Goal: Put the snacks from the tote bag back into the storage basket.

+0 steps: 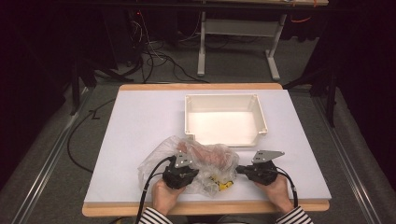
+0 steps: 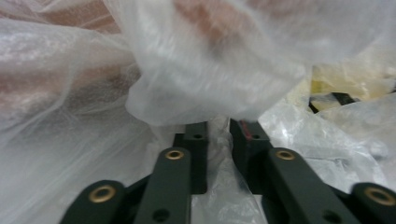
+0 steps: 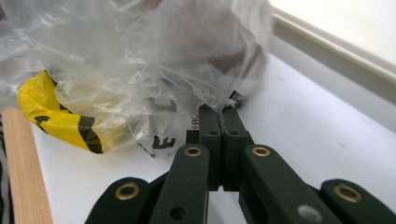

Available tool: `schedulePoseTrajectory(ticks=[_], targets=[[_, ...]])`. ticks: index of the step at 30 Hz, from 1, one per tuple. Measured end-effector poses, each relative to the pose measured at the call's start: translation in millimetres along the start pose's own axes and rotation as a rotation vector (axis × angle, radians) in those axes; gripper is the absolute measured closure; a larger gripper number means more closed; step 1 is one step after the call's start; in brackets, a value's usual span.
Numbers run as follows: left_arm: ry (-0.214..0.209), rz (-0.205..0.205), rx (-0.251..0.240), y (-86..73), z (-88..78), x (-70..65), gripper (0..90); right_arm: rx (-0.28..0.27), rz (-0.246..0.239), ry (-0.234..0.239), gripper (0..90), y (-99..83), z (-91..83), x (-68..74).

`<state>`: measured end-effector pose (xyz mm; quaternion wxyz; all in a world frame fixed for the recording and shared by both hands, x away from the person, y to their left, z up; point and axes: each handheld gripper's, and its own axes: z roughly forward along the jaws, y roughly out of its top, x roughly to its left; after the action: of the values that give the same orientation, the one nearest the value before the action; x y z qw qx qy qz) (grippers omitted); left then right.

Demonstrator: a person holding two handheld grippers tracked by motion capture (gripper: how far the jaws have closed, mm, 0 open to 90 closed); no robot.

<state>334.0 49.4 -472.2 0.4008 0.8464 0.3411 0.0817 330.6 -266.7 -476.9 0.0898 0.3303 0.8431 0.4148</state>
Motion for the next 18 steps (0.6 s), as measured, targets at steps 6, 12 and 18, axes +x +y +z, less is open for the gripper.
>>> schedulePoseTrajectory(ticks=[6, 12, 18], targets=[[0.081, -0.024, -0.057, 1.5, -16.0, -4.4, 55.2, -0.004, 0.029, -0.035, 90.0, -7.6, -11.3, -12.2], [0.092, -0.036, -0.121, 1.4, -37.9, -6.9, 48.9, 0.001, 0.048, -0.069, 90.0, -11.6, -18.2, -21.0], [0.104, -0.051, -0.151, 4.2, -50.4, -7.6, 44.8, 0.018, 0.075, -0.100, 90.0, -18.2, -24.2, -29.5]])
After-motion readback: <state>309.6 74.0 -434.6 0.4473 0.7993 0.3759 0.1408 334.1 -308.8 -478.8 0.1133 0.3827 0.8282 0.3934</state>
